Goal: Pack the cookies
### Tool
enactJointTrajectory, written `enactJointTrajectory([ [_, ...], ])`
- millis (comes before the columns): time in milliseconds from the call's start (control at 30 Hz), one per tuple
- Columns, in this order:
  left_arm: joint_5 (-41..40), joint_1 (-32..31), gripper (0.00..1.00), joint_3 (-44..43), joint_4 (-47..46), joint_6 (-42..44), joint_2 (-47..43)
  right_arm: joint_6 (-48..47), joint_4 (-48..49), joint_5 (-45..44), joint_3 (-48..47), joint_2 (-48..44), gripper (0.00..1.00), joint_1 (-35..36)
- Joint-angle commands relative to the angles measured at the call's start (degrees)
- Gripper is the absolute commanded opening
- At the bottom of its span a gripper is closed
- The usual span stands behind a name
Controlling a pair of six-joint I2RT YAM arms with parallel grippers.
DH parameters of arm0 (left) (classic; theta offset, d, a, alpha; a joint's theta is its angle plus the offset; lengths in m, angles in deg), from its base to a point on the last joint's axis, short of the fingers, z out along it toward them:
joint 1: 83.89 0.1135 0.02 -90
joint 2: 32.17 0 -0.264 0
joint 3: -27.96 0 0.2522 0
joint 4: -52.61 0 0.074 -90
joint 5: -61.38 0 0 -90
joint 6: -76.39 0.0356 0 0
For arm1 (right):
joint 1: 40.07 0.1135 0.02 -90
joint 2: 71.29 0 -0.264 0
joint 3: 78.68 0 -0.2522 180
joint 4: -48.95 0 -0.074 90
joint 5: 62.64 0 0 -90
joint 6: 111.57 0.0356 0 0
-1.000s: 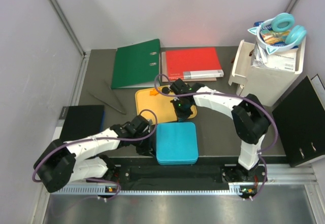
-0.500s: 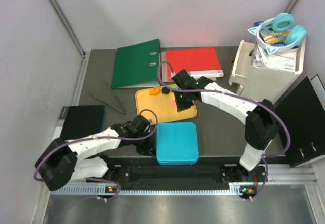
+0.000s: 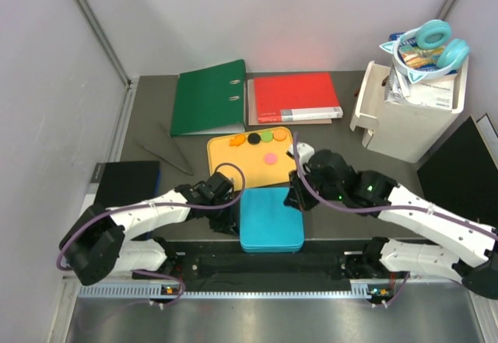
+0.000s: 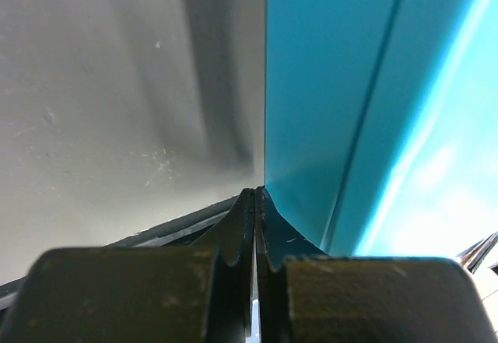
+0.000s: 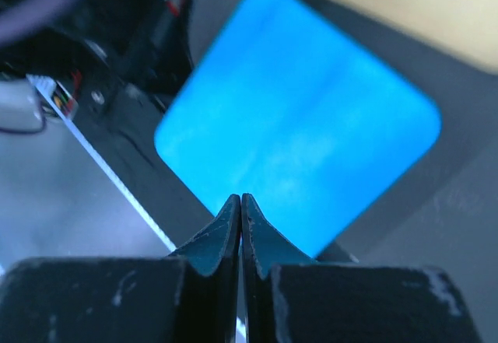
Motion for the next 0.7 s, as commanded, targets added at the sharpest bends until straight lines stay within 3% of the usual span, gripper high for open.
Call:
enactJointTrajectory([
  [0, -1.2, 0.2, 0.01, -2.4, 0.7, 1.0, 1.8, 7.4, 6.0, 3.2, 12.2, -6.6, 0.00, 1.0],
  [267, -1.5, 0.2, 0.01, -3.6, 1.4, 1.9, 4.0, 13.0, 16.5, 6.4, 19.1, -6.2, 0.00, 1.0],
  [667, -2.1, 0.3, 0.01, -3.6, 2.7, 2.2, 2.9, 16.2, 20.8, 11.8, 27.1, 4.8, 0.00, 1.0],
])
